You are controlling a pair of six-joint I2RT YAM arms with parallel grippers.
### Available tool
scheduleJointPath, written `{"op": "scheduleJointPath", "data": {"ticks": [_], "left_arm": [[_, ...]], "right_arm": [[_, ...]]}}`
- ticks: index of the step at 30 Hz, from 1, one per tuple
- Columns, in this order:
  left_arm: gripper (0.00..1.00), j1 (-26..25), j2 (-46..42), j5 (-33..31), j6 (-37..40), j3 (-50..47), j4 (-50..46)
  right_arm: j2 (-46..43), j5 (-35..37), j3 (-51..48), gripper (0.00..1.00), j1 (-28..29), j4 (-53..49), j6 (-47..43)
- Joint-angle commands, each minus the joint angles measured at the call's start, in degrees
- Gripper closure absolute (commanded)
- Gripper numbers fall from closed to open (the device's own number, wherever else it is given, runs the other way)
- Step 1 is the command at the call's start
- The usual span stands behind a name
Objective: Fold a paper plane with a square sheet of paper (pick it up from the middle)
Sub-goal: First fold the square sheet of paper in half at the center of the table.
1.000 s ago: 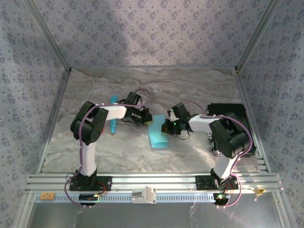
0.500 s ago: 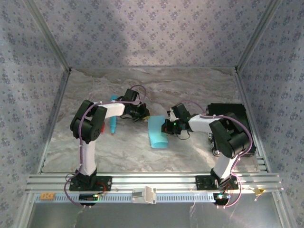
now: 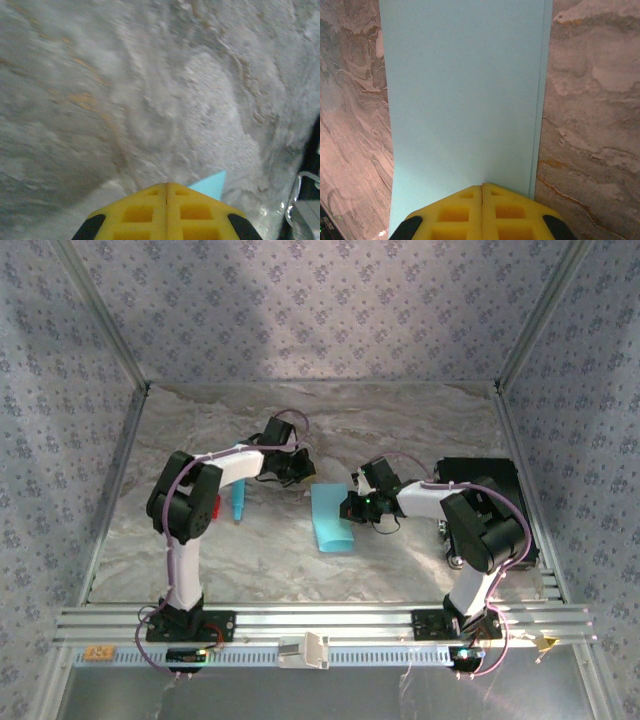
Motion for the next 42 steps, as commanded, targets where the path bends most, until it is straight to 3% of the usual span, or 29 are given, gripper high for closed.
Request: {"op": "scheduleJointPath", "data": {"ticks": [1,6,10,25,33,42], "left_arm": [[1.0,-2.7,-5.2,2.6,1.1,-1.8,-1.4],[1.0,-4.7,-7.0,9.2,0.2,-9.1,3.5],[1.0,-4.7,-6.9,10.9,1.2,-13.8,4.7],[1.0,-4.2,-5.9,6.8,9.5,-18.6,1.1],[1.0,-4.9,-11.5,10.5,4.1,-17.6,3.8],[1.0,-6.7,-10.9,13.1,0.3,-20.4,7.1]], "right_arm": [[3.5,7.9,-2.2,1.0,0.2,-9.3,-0.8],[2.3,8.5,-2.1,1.0,0.4,-10.5,-1.0],[2.1,8.6,-2.0,1.0,0.4,-11.0,-1.1],[2.7,9.0,-2.5,1.0,0.5,-10.1,-0.8],[2.6,8.9,-2.6,1.0,0.6,-9.8,-0.8],[2.7,8.6,-2.8,1.0,0.6,-9.0,1.4]]}}
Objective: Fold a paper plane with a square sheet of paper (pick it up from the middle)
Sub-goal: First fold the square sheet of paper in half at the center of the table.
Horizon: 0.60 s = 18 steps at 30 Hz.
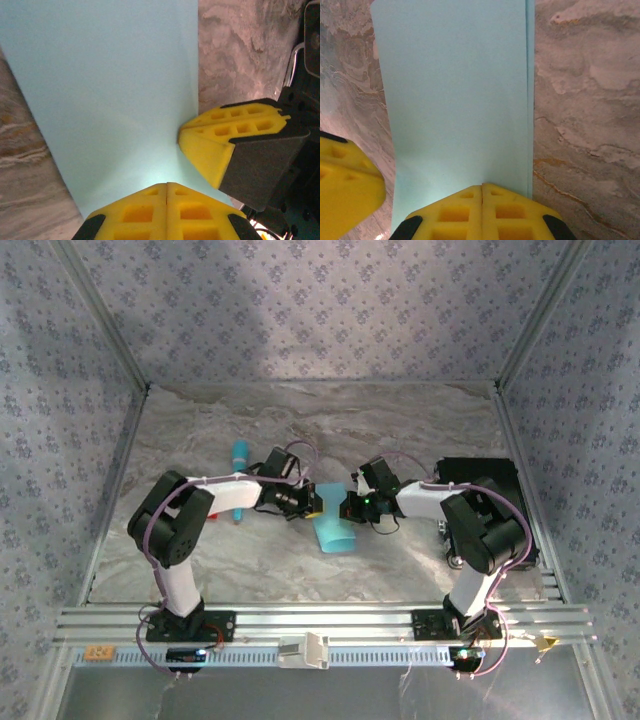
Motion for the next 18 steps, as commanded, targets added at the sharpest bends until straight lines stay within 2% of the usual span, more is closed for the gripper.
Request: {"op": "scheduleJointPath", "data": {"ticks": [1,7,15,18], "left_arm": [[1.0,-0.7,0.1,3.0,-2.5,-2.6,2.5],[1.0,-1.1,1.6,2.6,-1.5,-6.2,2.8],[1.0,-0.5,1.4,-2.6,5.4,-6.2,-4.1],[1.0,-0.5,-0.2,-0.9,4.3,-5.5,-3.2]], "right_arm": [[3.0,7.1,-3.1,1.0,0.0,-8.4,0.8],[3.1,7.4,-3.6,1.0,0.0,-8.1,1.1],[3.4,7.4,-4.0,1.0,0.1,-7.4,1.6],[3.3,7.6,-4.0,1.0,0.2,-7.6,1.5]]}}
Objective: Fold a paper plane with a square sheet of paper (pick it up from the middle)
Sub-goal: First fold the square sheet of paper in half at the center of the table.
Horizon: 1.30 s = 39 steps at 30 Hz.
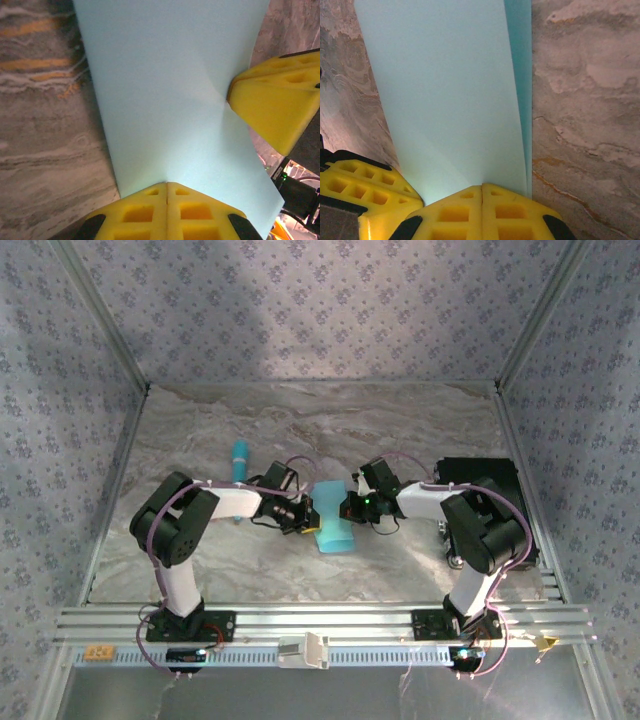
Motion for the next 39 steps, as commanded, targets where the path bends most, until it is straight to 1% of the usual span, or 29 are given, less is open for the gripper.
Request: {"op": "scheduleJointPath", "data": {"ticks": [1,6,8,10,12,19,23,26,28,30,34,39], "left_arm": [[1.0,0.1,-1.8,-1.5,0.2,0.0,-3.8],[1.0,-0.4,-5.6,-1.1,-7.1,0.3,0.0],[1.0,-0.9,-6.4,-0.1,-10.0,-0.6,3.0],[1.0,-1.8,-6.6,0.7,-11.4,-0.9,4.6],[1.0,-2.7,-6.1,0.8,-11.2,-0.8,4.3],[1.0,-3.1,-3.5,0.3,-10.6,-3.0,5.4],[1.0,-3.2,-2.1,-2.4,-5.9,-3.9,2.5],[1.0,-3.2,-0.2,-3.0,-4.3,-5.9,3.5],[1.0,-3.2,0.0,-5.0,-3.3,-7.4,3.5],[1.0,-3.2,-0.3,-6.5,-1.9,-8.0,2.3],[1.0,-3.3,-3.1,-5.8,-2.0,-6.6,0.9],[1.0,-3.5,-7.6,-4.9,-3.5,-0.6,-5.2]], "right_arm": [[3.2,7.5,-3.4,1.0,0.2,-8.5,0.5],[2.8,8.0,-3.8,1.0,0.1,-8.4,0.4],[2.8,7.9,-3.9,1.0,0.1,-8.4,0.4],[2.7,8.0,-4.1,1.0,0.0,-8.4,0.5],[2.6,8.0,-4.2,1.0,0.1,-8.3,0.5],[2.8,7.8,-4.4,1.0,0.1,-8.1,0.6],[2.7,8.0,-4.8,1.0,0.3,-7.6,0.9],[2.9,8.0,-4.8,1.0,0.3,-7.7,0.8],[3.0,7.9,-4.8,1.0,0.3,-7.6,0.8],[2.9,8.1,-4.8,1.0,0.2,-7.6,0.9],[3.0,7.9,-4.6,1.0,0.3,-7.5,0.9],[2.9,8.0,-4.8,1.0,0.4,-7.6,1.1]]}}
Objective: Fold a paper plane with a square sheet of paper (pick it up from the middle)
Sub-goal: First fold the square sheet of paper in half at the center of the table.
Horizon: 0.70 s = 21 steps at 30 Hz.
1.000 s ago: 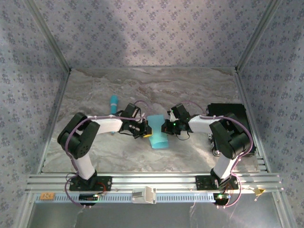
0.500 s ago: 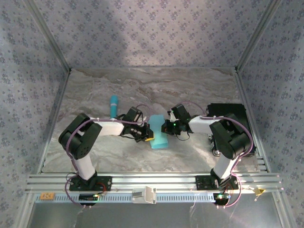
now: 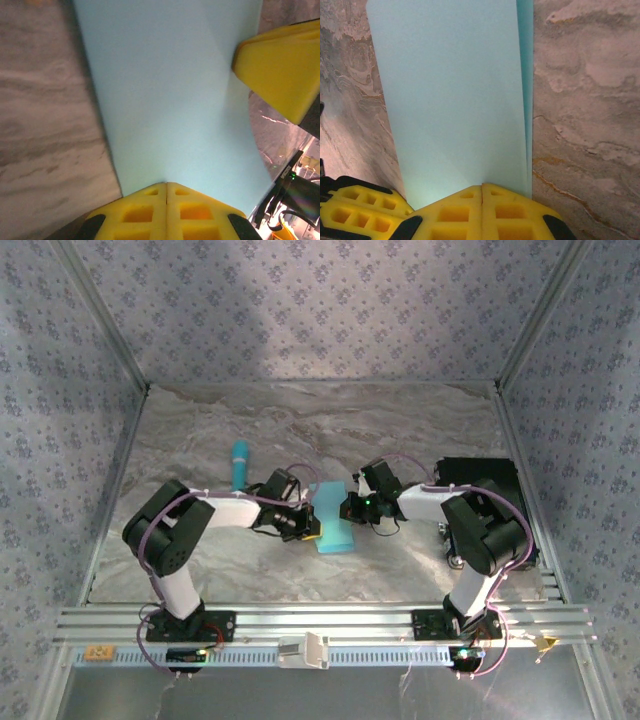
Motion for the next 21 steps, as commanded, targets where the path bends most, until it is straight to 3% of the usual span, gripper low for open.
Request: {"op": "scheduleJointPath", "data": {"ticks": [1,10,21], "left_arm": [[1.0,-0.5,-4.3,-0.9,-0.4,3.3,-6.2],[1.0,-2.3,-2.0,3.1,-5.4,-2.0,3.5],[1.0,-2.5,3.0,1.1,-0.8,-7.0,5.4]], "right_arm": [[3.4,7.8,-3.5,1.0,0.3,-9.5,0.6],[3.7,7.7,-3.2,1.0,0.4,-9.5,0.7],[3.3,7.9,-4.1,1.0,0.5,-9.4,0.9]]}}
